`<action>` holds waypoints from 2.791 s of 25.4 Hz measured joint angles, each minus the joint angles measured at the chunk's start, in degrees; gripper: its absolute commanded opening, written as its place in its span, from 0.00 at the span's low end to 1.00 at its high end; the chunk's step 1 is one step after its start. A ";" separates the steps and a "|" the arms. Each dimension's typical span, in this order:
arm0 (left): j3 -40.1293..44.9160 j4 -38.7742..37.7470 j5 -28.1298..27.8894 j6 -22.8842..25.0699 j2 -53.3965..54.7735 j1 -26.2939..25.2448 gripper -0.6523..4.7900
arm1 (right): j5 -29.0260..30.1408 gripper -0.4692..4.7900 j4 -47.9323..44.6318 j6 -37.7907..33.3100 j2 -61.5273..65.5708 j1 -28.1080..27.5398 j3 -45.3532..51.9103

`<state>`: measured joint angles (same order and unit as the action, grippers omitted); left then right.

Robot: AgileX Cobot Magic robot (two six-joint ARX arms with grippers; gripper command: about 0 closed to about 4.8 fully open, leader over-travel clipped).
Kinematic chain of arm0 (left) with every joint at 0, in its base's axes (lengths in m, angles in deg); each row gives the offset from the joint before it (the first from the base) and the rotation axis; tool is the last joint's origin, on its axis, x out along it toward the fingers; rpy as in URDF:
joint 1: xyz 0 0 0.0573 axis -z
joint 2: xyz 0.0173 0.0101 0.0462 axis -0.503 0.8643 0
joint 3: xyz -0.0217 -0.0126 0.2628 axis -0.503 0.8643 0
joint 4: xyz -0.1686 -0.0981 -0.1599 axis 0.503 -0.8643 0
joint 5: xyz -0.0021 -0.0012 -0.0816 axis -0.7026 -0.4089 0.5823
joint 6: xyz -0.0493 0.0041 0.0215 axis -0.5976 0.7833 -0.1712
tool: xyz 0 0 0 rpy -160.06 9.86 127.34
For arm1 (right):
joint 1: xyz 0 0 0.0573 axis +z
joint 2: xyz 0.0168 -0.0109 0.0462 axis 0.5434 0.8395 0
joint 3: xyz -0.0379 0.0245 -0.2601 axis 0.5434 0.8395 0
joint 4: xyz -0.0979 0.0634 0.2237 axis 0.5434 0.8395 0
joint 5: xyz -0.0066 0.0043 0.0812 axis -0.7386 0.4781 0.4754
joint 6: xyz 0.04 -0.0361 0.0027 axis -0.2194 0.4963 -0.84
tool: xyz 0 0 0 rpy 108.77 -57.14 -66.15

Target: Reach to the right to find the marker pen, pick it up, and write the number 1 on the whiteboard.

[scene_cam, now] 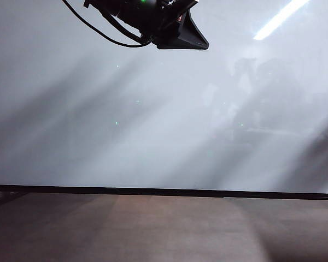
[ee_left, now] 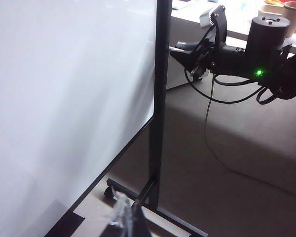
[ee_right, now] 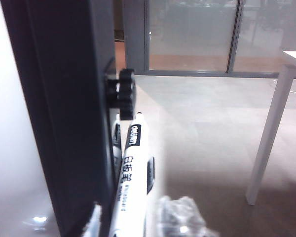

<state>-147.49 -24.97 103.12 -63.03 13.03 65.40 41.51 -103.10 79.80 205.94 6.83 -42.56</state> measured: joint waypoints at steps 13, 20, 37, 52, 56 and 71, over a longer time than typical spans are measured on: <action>0.04 -0.50 0.00 0.00 -0.04 0.00 0.11 | -1.53 0.08 -2.12 -3.65 -1.42 -0.24 0.26; 0.07 -5.46 -1.86 0.00 -3.76 0.00 0.11 | -13.09 0.08 11.93 -4.33 -18.62 -5.97 6.10; -0.04 -27.26 -13.29 2.23 -34.10 -15.39 0.11 | -22.82 0.08 56.22 -2.95 -70.84 27.21 12.98; -0.04 -23.78 -6.88 -5.16 -34.99 -15.37 0.11 | -31.98 0.08 65.68 5.03 -60.78 39.54 -9.09; -0.11 -20.79 -3.76 -8.74 -33.48 -15.37 0.11 | -33.51 0.08 68.41 9.25 -55.12 38.93 -15.43; -0.07 -21.22 -3.80 -7.32 -30.40 -15.34 0.11 | -38.58 0.08 72.54 13.64 -44.26 38.91 -22.80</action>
<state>-147.56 -46.19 99.32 -70.35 -17.37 50.05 2.93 -30.56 93.44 161.68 45.73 -65.36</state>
